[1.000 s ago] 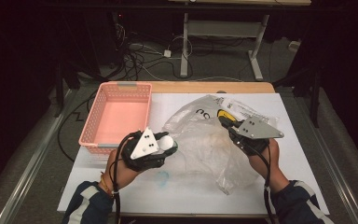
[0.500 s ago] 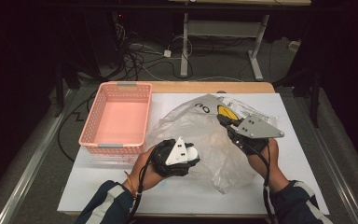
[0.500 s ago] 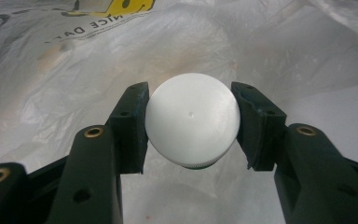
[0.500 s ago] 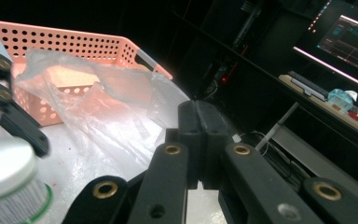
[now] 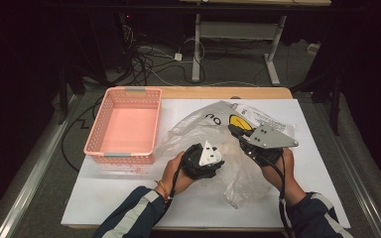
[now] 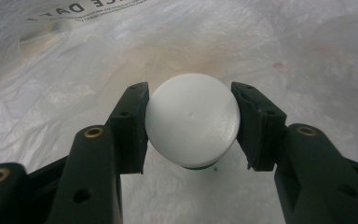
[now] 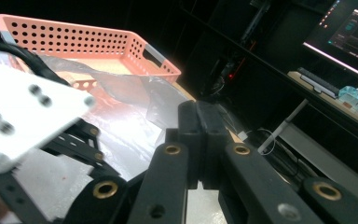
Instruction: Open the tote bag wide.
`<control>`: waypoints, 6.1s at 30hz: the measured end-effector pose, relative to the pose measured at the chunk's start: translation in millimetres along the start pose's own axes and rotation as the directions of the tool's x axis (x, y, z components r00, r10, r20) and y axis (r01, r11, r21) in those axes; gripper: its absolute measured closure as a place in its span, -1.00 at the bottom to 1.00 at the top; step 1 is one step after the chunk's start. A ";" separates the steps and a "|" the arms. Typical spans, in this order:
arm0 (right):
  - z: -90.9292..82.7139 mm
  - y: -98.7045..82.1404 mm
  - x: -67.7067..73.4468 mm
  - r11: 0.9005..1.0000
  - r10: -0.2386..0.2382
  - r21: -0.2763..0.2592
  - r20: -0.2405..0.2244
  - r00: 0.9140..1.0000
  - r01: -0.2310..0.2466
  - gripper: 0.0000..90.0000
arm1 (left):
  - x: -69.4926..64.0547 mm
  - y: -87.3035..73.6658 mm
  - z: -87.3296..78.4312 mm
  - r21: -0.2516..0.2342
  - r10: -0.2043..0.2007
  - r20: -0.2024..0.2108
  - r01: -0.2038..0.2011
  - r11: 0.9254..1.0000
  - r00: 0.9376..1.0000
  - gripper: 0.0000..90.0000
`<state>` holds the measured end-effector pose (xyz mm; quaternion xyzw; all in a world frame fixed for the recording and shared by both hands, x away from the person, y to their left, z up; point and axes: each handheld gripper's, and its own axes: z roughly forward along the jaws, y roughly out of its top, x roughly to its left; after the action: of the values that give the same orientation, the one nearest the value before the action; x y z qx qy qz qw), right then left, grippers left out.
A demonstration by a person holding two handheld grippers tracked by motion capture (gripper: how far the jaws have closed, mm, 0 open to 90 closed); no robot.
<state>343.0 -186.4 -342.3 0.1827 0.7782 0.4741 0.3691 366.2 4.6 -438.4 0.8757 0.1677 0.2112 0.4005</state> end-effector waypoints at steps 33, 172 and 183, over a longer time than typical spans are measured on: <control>1.6 -13.7 -11.1 0.998 0.031 0.060 -0.016 0.999 -0.030 1.00 | -25.2 -8.0 -105.0 -0.133 0.115 -0.200 -0.143 0.981 0.973 -0.45; -31.5 -54.0 -60.5 0.988 0.156 -0.033 0.071 0.985 -0.154 1.00 | 47.6 0.2 -80.7 -0.293 -0.165 -0.218 0.097 0.951 0.962 0.89; -25.2 -49.4 -62.4 0.986 0.165 -0.044 0.085 0.983 -0.162 1.00 | 48.0 3.8 -86.5 -0.329 -0.171 -0.213 0.094 0.939 0.962 0.89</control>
<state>368.6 -265.1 -353.4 0.2598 0.7345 0.5085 0.3665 364.1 79.0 -373.1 0.7550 0.2377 0.3113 0.5259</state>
